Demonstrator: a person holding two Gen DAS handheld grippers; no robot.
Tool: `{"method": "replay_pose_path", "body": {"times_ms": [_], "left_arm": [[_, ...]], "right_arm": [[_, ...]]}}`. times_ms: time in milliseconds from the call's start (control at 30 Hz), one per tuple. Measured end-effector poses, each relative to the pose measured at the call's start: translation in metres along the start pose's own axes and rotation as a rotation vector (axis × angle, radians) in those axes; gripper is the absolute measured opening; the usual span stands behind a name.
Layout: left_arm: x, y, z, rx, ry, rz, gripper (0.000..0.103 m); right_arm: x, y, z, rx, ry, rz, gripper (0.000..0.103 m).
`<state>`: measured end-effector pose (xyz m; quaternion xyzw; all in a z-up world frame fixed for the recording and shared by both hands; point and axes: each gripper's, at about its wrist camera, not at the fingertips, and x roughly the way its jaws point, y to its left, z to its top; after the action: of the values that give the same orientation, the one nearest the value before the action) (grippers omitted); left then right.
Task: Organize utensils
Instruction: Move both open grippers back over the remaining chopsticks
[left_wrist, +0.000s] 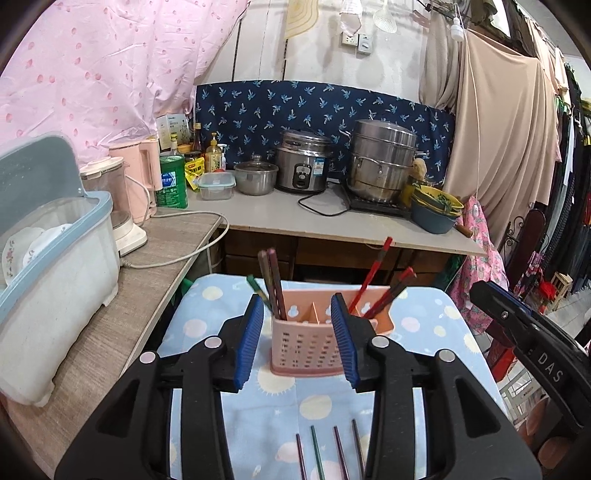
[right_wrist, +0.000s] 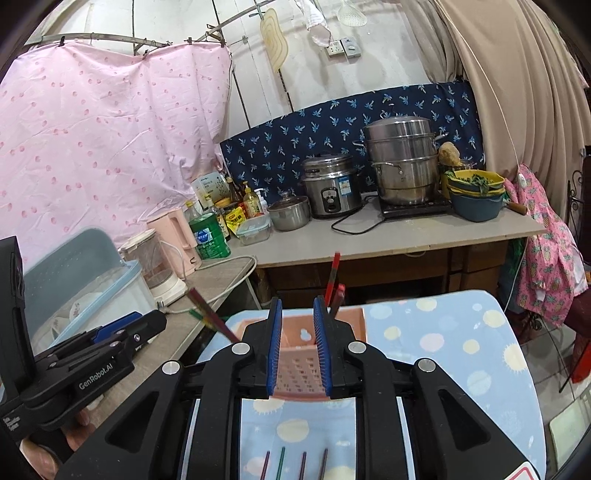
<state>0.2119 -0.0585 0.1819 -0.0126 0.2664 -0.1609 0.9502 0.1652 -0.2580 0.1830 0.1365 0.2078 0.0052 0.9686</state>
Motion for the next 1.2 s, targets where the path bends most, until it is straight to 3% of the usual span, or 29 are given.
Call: {"method": "replay_pose_path", "body": {"times_ms": [400, 633, 933, 1200], "left_arm": [[-0.024, 0.005, -0.063, 0.018, 0.079, 0.015, 0.036], [-0.027, 0.01, -0.114, 0.01, 0.177, 0.011, 0.036], [-0.025, 0.01, -0.177, -0.003, 0.297, 0.003, 0.036], [-0.024, 0.008, -0.213, -0.01, 0.368, -0.001, 0.037]], "right_arm": [[-0.038, -0.012, -0.065, -0.005, 0.101, -0.019, 0.018], [-0.051, -0.012, -0.117, -0.035, 0.191, -0.024, 0.018], [-0.053, -0.004, -0.191, -0.047, 0.336, -0.022, 0.018], [-0.048, -0.002, -0.24, -0.047, 0.428, -0.027, 0.018]]}}
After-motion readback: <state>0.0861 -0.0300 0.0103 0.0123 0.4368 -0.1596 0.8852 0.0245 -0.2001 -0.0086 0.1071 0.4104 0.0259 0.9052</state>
